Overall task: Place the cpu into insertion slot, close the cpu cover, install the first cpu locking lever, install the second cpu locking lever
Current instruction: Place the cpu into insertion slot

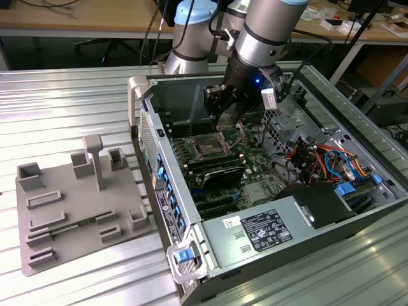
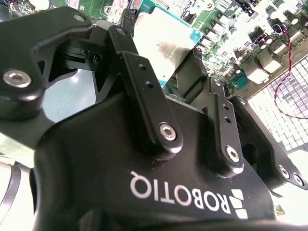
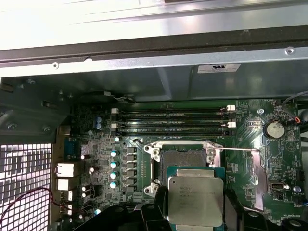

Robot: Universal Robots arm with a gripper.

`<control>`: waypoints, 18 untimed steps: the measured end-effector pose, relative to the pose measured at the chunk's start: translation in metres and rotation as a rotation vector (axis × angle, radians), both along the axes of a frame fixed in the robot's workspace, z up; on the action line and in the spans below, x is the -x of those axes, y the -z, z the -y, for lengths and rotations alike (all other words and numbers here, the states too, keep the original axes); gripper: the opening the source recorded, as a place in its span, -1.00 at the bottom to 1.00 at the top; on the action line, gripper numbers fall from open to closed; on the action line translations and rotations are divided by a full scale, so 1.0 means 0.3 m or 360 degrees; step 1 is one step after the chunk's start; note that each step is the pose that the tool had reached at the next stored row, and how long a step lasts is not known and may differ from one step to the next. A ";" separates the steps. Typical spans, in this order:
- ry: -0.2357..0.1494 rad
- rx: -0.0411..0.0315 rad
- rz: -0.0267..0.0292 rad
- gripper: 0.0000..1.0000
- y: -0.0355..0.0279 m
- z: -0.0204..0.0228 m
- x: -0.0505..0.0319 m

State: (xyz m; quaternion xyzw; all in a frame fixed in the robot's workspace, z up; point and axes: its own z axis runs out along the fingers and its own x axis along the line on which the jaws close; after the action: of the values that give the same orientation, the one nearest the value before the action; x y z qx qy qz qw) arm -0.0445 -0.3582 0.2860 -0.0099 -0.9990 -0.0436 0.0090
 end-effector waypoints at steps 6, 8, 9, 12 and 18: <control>0.0000 0.0000 -0.00001 0.09 0.008 0.000 0.001; 0.0000 0.0000 0.00000 0.09 0.010 0.000 0.000; 0.0000 0.0001 0.00000 0.09 0.013 0.000 0.001; 0.0000 0.0001 0.00000 0.09 0.016 0.000 0.000; 0.0000 0.0001 -0.00001 0.09 0.024 0.000 0.001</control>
State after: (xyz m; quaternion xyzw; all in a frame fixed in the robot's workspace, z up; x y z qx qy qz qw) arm -0.0446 -0.3582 0.2787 -0.0099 -0.9990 -0.0432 0.0091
